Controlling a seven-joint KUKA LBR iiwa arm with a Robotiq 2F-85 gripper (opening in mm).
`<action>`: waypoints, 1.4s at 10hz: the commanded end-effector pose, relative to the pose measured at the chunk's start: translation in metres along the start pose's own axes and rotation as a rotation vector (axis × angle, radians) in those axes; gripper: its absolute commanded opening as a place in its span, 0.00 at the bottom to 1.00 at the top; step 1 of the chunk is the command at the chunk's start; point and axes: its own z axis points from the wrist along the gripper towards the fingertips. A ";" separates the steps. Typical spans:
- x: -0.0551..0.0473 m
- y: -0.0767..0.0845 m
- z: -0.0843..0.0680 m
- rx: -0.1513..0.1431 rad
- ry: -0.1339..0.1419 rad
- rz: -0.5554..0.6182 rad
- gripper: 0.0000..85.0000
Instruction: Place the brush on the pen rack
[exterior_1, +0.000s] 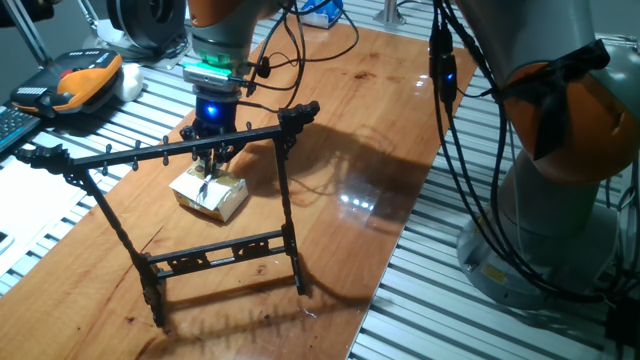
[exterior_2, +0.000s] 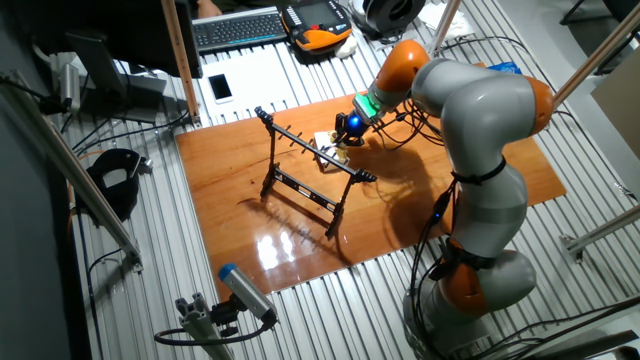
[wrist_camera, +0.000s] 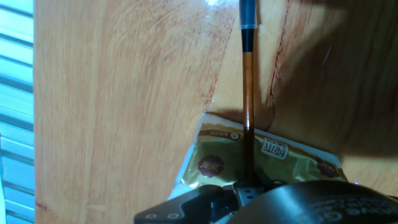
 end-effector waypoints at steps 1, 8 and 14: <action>0.000 0.000 -0.002 -0.001 0.001 -0.003 0.00; 0.024 -0.001 -0.031 -0.014 0.037 -0.002 0.00; 0.049 0.003 -0.041 0.035 0.085 -0.008 0.00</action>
